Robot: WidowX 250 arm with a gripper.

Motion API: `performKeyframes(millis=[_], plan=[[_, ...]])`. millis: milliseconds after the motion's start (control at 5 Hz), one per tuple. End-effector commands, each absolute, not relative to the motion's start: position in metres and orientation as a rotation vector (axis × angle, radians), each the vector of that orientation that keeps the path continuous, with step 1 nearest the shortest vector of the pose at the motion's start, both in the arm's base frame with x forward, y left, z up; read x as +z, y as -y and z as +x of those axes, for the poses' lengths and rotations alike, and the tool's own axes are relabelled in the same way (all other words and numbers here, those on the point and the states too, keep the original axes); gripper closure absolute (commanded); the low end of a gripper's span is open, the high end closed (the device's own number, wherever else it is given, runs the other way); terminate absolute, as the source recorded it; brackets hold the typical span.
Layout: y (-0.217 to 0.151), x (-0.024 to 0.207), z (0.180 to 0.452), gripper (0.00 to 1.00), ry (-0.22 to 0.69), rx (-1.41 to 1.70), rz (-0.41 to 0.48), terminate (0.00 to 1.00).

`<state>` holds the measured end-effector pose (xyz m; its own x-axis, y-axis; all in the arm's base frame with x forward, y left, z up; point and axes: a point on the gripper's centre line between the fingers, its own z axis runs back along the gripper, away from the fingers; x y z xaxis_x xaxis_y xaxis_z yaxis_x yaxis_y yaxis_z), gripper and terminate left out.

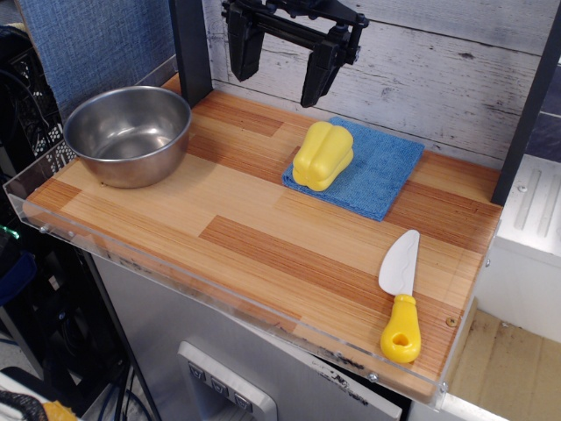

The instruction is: Put the pepper in the bowl

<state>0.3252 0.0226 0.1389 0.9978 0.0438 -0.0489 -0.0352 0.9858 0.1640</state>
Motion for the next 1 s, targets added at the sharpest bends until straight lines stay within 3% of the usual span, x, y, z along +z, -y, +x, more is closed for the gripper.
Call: performKeyframes(millis=[0, 400, 600, 800], plan=[[-0.023, 0.139, 0.325, 0.0, -0.052, 0.04, 0.164, 0.0], [-0.013, 0.128, 0.344, 0.0, -0.039, -0.032, 0.142, 0.0], [-0.009, 0.115, 0.355, 0.0, 0.072, -0.057, 0.137, 0.0], [-0.011, 0.1, 0.359, 0.0, 0.077, -0.02, 0.148, 0.0]])
